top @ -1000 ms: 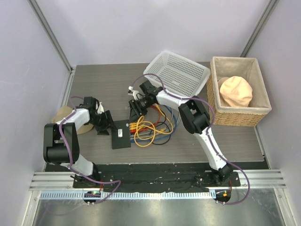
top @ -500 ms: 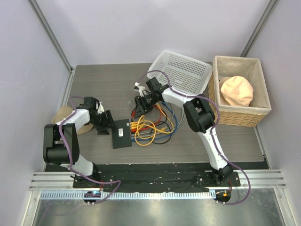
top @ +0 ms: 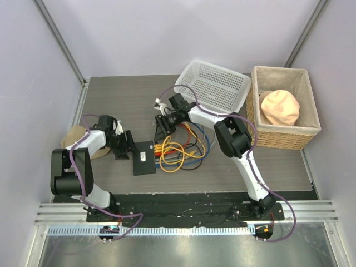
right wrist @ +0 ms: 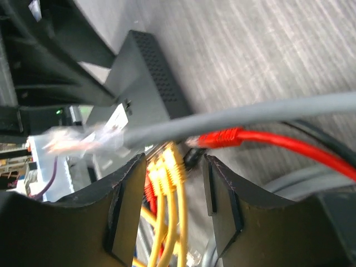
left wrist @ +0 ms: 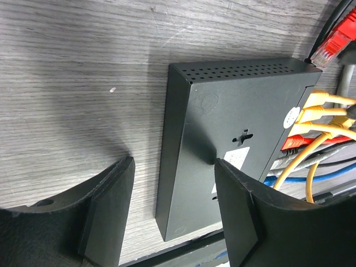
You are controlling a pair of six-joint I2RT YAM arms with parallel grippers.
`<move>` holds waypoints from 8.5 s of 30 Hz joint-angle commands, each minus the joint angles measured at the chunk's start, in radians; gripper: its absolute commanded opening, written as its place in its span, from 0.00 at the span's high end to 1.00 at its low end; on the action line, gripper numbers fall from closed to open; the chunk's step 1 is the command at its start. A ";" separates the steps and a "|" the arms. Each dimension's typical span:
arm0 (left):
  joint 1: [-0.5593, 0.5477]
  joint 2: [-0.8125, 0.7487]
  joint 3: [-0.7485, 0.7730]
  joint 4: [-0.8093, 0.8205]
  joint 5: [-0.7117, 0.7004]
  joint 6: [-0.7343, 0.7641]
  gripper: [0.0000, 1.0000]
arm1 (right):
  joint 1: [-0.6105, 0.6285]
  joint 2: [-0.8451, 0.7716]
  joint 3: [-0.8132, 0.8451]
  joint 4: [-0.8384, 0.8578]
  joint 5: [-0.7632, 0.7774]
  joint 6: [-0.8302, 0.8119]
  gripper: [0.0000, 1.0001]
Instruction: Pull the plug from the switch port
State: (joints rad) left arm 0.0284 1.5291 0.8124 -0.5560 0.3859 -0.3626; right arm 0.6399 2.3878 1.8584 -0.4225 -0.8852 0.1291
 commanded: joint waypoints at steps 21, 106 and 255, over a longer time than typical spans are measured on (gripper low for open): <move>0.002 -0.034 -0.009 -0.007 -0.005 0.016 0.35 | -0.006 0.139 0.147 0.077 0.464 0.149 0.45; 0.002 -0.064 -0.064 0.044 0.042 0.013 0.34 | 0.066 0.226 0.200 -0.309 0.038 -0.299 0.56; -0.140 0.178 0.211 0.085 0.406 0.245 0.13 | -0.118 0.212 0.411 -0.987 -0.041 -0.856 0.52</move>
State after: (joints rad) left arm -0.1154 1.7695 1.0477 -0.4866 0.7578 -0.1162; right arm 0.5331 2.5156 2.1387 -1.2263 -0.9268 -0.6598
